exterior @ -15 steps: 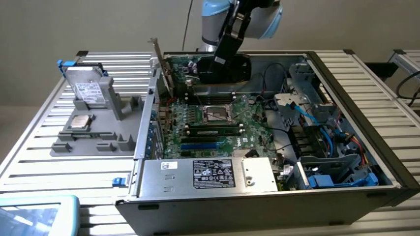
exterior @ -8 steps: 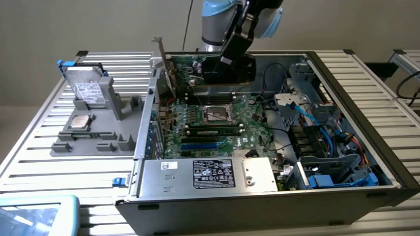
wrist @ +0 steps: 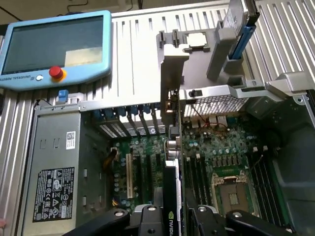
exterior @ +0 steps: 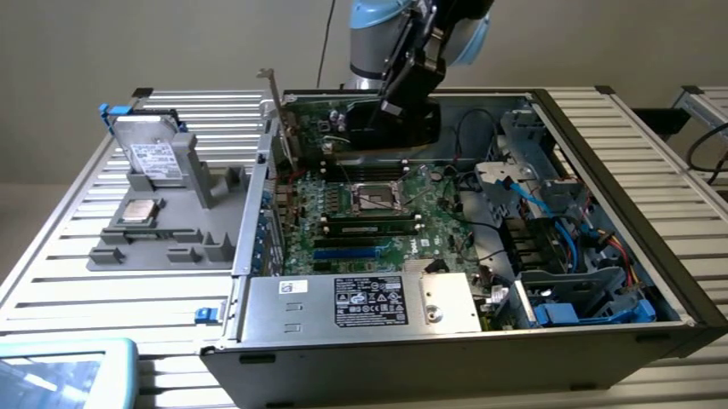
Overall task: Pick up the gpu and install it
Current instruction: 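Insert the gpu into the slot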
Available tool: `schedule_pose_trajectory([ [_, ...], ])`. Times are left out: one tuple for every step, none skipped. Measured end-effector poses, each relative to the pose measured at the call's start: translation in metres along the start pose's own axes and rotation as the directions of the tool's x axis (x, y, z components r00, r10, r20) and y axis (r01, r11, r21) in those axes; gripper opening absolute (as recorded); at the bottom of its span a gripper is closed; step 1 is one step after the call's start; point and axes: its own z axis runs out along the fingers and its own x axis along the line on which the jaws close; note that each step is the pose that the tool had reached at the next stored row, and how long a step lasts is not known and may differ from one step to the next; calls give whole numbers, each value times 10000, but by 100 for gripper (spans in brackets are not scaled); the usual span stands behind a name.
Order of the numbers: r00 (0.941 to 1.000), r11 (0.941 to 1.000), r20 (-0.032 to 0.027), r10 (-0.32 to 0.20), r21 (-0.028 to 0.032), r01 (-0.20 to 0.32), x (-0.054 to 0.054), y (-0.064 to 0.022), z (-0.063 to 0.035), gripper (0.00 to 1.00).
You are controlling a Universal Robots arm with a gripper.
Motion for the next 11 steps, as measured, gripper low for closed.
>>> schedule_pose_trajectory([
  [9999,9999,-51,-118,-54,118,0,-2,4,27],
  [9998,9997,-89,-202,-110,201,-1,-3,7,27],
  [9996,9995,-115,-262,-165,260,-2,-9,10,27],
  [9995,9993,-130,-301,-216,298,-2,-19,12,27],
  [9993,9991,-144,-334,-272,330,-3,-28,14,27],
  [9992,9988,-155,-364,-326,359,-5,-41,15,27],
  [9991,9985,-164,-395,-377,389,-6,-57,15,27],
  [9990,9983,-170,-420,-416,413,-9,-76,15,27],
  [9989,9980,-174,-443,-452,435,-11,-99,15,27],
  [9987,9977,-180,-467,-491,458,-14,-124,14,27],
  [9986,9975,-187,-490,-528,479,-16,-149,13,27],
])
